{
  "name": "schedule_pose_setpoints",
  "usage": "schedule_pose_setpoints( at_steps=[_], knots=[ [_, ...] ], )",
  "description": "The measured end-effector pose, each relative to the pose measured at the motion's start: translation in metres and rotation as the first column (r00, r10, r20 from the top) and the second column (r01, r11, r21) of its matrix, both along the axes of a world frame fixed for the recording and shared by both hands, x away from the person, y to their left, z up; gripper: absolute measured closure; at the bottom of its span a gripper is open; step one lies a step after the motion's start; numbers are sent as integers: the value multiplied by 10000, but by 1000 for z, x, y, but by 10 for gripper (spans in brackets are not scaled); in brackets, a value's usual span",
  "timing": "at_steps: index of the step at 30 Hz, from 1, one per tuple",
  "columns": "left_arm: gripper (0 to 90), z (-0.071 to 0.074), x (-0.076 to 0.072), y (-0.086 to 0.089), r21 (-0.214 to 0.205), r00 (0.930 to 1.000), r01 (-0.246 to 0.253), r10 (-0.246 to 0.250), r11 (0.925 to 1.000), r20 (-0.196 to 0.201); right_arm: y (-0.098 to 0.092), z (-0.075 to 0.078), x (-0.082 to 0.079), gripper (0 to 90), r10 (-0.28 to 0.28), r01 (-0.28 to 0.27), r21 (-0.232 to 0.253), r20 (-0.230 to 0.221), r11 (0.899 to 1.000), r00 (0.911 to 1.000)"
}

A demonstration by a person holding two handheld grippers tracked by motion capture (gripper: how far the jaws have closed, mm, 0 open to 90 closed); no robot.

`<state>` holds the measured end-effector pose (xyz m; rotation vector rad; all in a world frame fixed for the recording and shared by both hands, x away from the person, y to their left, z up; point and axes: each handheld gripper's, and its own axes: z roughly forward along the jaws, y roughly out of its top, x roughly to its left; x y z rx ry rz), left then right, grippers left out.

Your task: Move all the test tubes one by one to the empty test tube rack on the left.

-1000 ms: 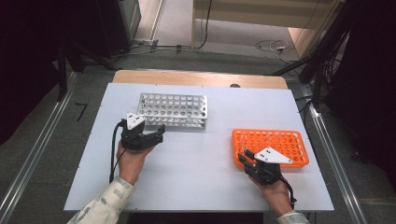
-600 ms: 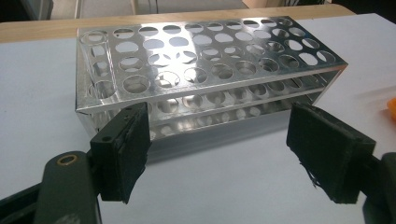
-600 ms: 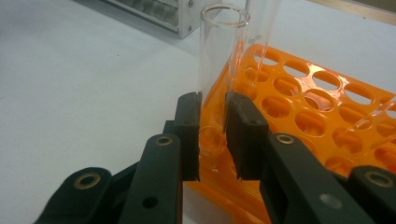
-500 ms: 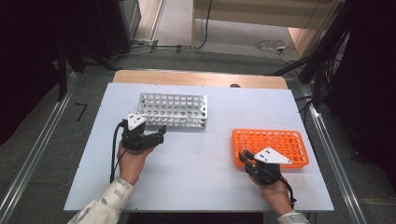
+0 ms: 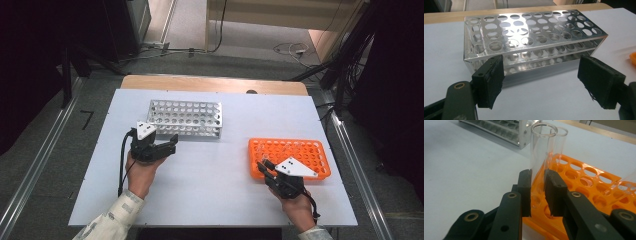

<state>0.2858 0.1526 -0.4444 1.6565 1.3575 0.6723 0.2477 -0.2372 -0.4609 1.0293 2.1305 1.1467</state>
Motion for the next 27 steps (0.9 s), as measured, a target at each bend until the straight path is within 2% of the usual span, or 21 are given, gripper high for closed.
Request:
schedule_pose_setpoints(
  at_steps=[8,13,22,27],
  knots=[
    [212,0,-1,-1,-25,10000,50,-50,10000,32,-2,13,-8,730,20,-29,395,243,9992,9997],
    [213,2,-2,-5,-9,9997,223,-223,9997,38,2,18,-13,730,268,-286,576,326,9979,9991],
    [212,5,-9,-18,3,9975,693,-693,9976,158,24,15,-16,731,965,-961,798,-18,9922,9953],
    [213,7,-14,-30,-13,9934,1126,-1125,9936,221,37,11,-14,731,1310,-1297,644,-168,9895,9912]
  ],
)
